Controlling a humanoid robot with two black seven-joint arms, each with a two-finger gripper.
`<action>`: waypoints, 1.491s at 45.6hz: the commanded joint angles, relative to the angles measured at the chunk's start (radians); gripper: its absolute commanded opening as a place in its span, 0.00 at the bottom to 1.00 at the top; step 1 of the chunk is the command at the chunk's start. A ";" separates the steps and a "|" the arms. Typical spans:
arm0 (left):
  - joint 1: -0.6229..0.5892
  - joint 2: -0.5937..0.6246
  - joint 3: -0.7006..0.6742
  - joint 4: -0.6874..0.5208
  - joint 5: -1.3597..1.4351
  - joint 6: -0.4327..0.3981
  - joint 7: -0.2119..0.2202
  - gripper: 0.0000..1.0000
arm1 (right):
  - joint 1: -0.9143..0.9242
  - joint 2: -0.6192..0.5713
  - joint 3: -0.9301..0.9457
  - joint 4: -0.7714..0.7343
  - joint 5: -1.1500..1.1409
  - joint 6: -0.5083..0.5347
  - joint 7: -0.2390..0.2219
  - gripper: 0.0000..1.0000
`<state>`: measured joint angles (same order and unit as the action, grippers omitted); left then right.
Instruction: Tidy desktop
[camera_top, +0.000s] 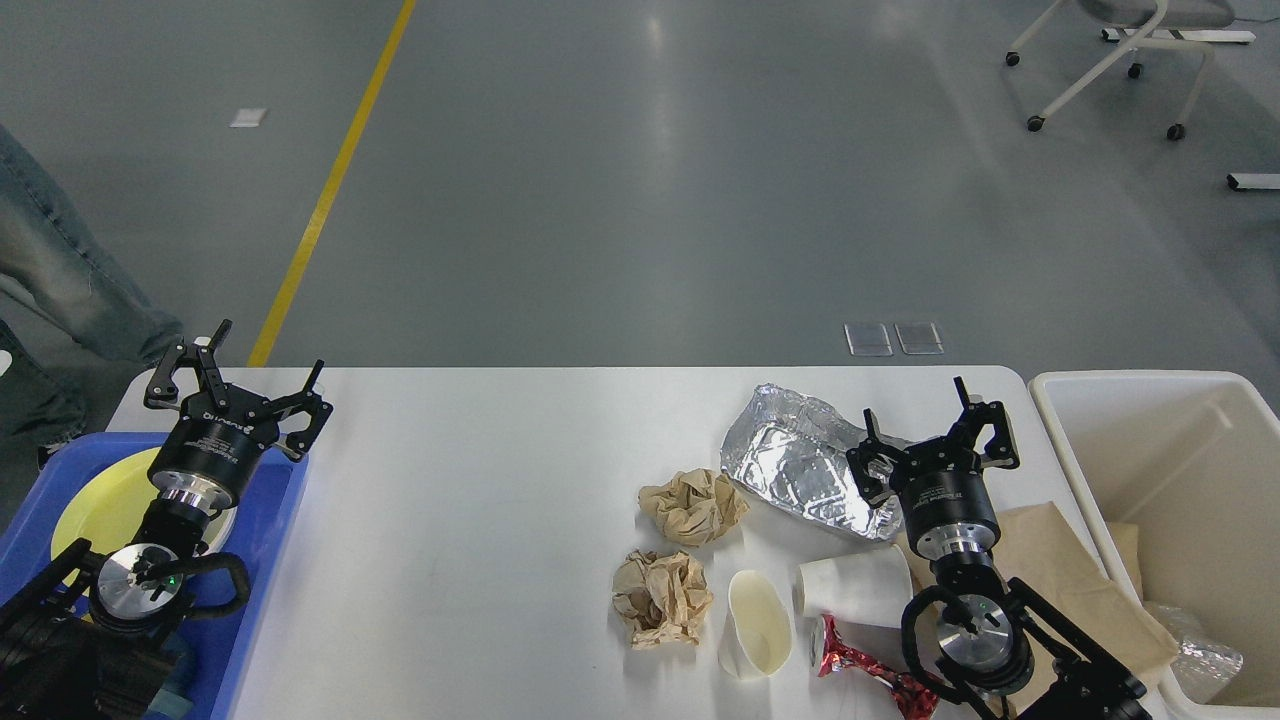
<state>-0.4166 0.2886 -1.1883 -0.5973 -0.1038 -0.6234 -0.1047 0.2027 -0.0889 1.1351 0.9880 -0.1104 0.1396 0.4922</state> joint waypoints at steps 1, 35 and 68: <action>0.001 -0.009 0.001 0.001 -0.001 -0.013 -0.013 0.96 | 0.001 0.000 0.000 -0.002 0.000 0.000 0.000 1.00; -0.042 -0.048 0.006 0.109 0.009 -0.111 -0.050 0.96 | 0.001 0.000 0.000 -0.002 0.000 0.000 0.000 1.00; -0.042 -0.049 0.012 0.114 0.075 -0.131 -0.150 0.96 | 0.000 0.000 0.000 0.001 0.000 0.000 0.000 1.00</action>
<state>-0.4593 0.2392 -1.1766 -0.4830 -0.0290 -0.7544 -0.2549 0.2024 -0.0891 1.1352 0.9893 -0.1105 0.1396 0.4924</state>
